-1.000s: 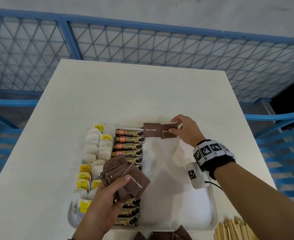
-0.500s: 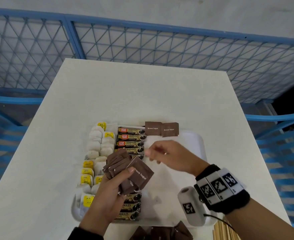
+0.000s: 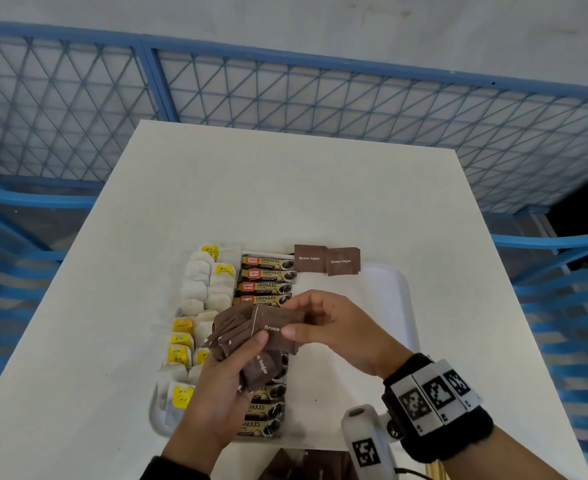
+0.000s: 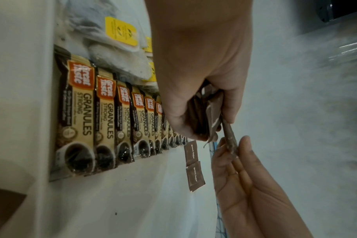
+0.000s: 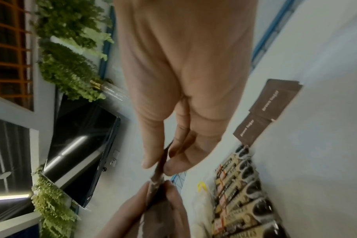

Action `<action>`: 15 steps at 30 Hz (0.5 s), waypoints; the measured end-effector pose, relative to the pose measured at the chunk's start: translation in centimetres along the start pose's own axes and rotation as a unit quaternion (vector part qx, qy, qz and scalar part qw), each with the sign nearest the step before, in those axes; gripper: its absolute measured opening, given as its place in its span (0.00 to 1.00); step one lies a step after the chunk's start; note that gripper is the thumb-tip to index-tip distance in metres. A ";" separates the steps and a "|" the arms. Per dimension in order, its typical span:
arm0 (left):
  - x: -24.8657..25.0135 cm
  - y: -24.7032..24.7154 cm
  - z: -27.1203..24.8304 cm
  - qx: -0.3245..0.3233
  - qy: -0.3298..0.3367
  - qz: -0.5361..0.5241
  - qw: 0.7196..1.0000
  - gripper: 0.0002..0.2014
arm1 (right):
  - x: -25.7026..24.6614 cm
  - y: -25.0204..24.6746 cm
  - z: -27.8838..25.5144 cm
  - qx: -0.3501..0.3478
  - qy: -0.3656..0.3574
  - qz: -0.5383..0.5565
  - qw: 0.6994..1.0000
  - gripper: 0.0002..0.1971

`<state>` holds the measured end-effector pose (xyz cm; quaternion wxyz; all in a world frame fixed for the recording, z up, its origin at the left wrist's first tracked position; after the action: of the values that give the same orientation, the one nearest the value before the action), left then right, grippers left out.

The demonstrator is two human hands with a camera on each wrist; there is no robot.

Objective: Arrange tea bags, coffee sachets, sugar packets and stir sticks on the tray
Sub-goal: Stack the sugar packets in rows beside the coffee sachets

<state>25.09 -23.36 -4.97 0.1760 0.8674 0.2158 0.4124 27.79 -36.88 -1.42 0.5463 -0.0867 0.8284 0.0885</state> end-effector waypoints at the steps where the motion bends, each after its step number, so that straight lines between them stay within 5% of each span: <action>1: 0.0 -0.1 0.0 0.003 0.000 -0.003 1.000 0.13 | 0.4 0.2 0.0 -0.004 0.010 0.005 1.000 0.13; 7: 0.1 0.0 0.2 -0.002 -0.007 -0.005 1.000 0.13 | 1.3 -0.8 0.4 0.019 0.026 0.004 0.999 0.07; 15: 0.0 -0.1 0.5 -0.028 -0.022 -0.052 0.998 0.14 | 0.0 -9.5 4.2 0.214 -0.023 -0.182 0.960 0.08</action>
<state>25.48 -23.39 -5.33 0.2260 0.8589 0.2447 0.3891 33.81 -45.08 -3.58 0.5780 -0.1149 0.7854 -0.1895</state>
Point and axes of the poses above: each hand's wrist, its own z-axis towards the middle knuckle, its own y-axis out of the palm, x = y × z, the point moved 9 cm from there along z, towards the middle knuckle, and after that the axes turned 3 degrees about -z, right-handed, at the moved point
